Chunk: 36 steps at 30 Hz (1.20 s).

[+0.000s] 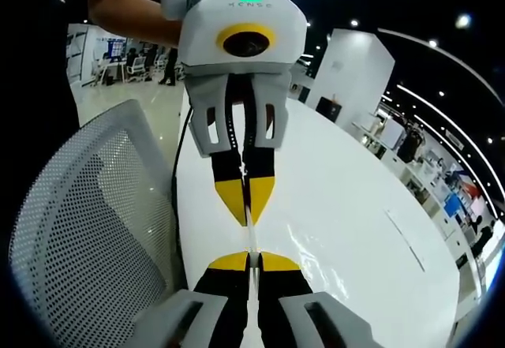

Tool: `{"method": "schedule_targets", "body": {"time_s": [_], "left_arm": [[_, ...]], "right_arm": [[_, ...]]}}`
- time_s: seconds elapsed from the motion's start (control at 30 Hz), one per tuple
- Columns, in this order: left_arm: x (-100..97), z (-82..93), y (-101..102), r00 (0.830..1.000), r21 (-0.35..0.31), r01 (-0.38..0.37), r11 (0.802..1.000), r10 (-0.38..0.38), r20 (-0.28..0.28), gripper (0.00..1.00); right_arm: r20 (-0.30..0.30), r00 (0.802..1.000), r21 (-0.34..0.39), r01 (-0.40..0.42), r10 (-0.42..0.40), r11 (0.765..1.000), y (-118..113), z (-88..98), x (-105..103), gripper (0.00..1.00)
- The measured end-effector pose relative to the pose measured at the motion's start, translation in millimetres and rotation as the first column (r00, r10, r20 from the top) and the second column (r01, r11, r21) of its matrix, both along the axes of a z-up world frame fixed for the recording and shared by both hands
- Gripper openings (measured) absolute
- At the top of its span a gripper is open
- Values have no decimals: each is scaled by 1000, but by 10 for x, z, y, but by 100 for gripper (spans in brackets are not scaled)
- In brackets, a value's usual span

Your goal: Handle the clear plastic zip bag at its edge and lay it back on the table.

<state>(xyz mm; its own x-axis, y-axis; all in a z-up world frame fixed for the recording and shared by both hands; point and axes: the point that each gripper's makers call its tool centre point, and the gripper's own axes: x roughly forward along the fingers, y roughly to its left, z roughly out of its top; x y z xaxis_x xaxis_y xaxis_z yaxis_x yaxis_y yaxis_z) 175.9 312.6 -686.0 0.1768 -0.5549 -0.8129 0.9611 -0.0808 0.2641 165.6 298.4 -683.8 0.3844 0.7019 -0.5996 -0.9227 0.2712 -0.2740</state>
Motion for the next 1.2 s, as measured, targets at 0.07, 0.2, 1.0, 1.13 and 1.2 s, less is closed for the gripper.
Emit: {"method": "schedule_targets", "body": {"time_s": [0.07,0.2,1.0,1.13,1.2], "left_arm": [[-6,3,1,1000,1,-1,1000,1,0,0],[-4,11,5,1000,0,-3,1000,3,0,0],[21,23,41,1000,-3,-16,1000,16,5,0],[21,27,32,1000,-8,-17,1000,18,8,0],[20,26,31,1000,-11,-20,1000,20,5,0]], "right_arm": [[0,1000,0,-2,2,1000,2,-1,0,0],[0,1000,5,1,-1,1000,3,7,4,0],[-6,1000,28,10,-10,1000,36,34,10,0],[-4,1000,27,12,-12,1000,25,41,22,0],[-3,1000,26,12,-12,1000,23,40,28,0]]}}
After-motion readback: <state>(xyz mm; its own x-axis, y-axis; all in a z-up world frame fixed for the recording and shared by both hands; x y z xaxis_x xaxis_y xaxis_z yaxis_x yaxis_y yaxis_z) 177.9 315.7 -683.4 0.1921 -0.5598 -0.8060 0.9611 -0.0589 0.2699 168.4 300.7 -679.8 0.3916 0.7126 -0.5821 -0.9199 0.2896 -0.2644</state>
